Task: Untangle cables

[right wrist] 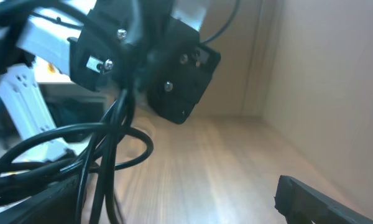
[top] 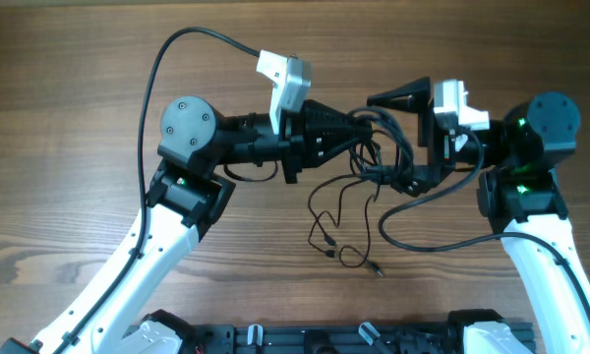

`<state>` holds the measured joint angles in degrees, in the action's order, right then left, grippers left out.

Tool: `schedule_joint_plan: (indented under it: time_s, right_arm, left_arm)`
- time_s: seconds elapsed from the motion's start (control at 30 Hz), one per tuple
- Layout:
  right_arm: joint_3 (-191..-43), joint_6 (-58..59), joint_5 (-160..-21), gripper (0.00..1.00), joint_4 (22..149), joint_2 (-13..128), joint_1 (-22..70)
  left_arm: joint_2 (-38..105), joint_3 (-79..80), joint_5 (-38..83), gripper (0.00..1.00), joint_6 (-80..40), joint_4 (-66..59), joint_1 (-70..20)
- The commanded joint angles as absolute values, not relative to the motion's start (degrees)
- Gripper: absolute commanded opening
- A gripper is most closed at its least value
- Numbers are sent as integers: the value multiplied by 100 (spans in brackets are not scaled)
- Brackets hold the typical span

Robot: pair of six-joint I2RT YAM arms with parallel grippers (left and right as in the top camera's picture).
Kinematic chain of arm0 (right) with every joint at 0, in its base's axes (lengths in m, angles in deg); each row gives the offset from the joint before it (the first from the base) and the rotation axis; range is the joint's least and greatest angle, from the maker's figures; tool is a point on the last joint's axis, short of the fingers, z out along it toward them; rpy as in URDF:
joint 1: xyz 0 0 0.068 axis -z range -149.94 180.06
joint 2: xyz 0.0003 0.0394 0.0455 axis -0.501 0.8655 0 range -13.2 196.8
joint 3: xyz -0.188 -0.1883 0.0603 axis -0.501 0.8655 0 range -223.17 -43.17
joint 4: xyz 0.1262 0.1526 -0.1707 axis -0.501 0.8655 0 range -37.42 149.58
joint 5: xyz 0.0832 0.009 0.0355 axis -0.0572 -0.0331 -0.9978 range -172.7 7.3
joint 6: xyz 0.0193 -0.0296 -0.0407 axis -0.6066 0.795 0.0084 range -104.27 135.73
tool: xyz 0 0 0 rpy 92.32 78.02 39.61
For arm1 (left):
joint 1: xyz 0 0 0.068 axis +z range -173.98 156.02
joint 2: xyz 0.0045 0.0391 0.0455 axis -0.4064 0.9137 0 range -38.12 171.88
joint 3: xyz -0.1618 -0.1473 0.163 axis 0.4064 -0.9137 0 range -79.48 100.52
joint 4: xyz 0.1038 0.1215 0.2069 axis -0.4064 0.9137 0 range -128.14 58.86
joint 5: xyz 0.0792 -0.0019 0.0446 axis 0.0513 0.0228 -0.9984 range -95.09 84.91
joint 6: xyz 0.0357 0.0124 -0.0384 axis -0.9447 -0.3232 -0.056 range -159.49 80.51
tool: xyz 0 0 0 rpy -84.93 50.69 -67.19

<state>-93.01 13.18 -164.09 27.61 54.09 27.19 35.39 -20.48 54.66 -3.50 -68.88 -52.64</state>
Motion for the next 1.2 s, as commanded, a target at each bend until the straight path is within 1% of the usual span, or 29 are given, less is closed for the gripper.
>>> schedule_joint_plan:
  time_s: [0.0, 0.07, 0.27, 0.33, 0.43, 0.6, 0.77, 0.97, 1.03, 1.07, 1.1, 1.17]
  right_arm:
    - [-9310, 1725, -16212, 100, 2389, 5448, 2684]
    - [-9308, 1720, -16094, 100, 2066, 5448, 2686]
    - [-9310, 1668, -15873, 100, 1692, 5446, 2693]
    - [-9310, 1318, -15871, 100, 1416, 5446, 2708]
    - [-9310, 597, -15869, 100, 566, 5446, 2708]
    - [-9310, 501, -15773, 100, 448, 5446, 2854]
    - [-9310, -400, -15659, 100, -310, 5446, 2896]
    - [-9310, -544, -15580, 100, -396, 5446, 2896]
    - [-9310, -590, -15252, 100, -371, 5448, 2896]
    - [-9310, -887, -14743, 100, -378, 5448, 2896]
    - [-9310, -1032, -14520, 100, -376, 5448, 2896]
    - [-9310, -1143, -14321, 100, -328, 5448, 2896]
  left_arm:
    - [3498, -1978, 4854, 4, 992, -6938, -5282]
    - [3498, -1978, 4712, 4, 1399, -6938, -5302]
    - [3498, -1978, 4581, 4, 1499, -6855, -5404]
    - [3498, -1978, 4585, 4, 1501, -6853, -5323]
    - [3498, -1980, 4585, 4, 1499, -6779, -5304]
    - [3496, -1978, 4751, 4, 1501, -6768, -5306]
    - [3498, -1978, 4664, 4, 1497, -6768, -5411]
    - [3498, -1978, 4622, 4, 1499, -6746, -5518]
    - [3498, -1978, 4622, 4, 1499, -6741, -5533]
    - [3498, -1980, 4605, 4, 1499, -6741, -5533]
    - [3498, -1978, 4555, 4, 1499, -6713, -5533]
    - [3498, -1980, 4478, 4, 1499, -6704, -5533]
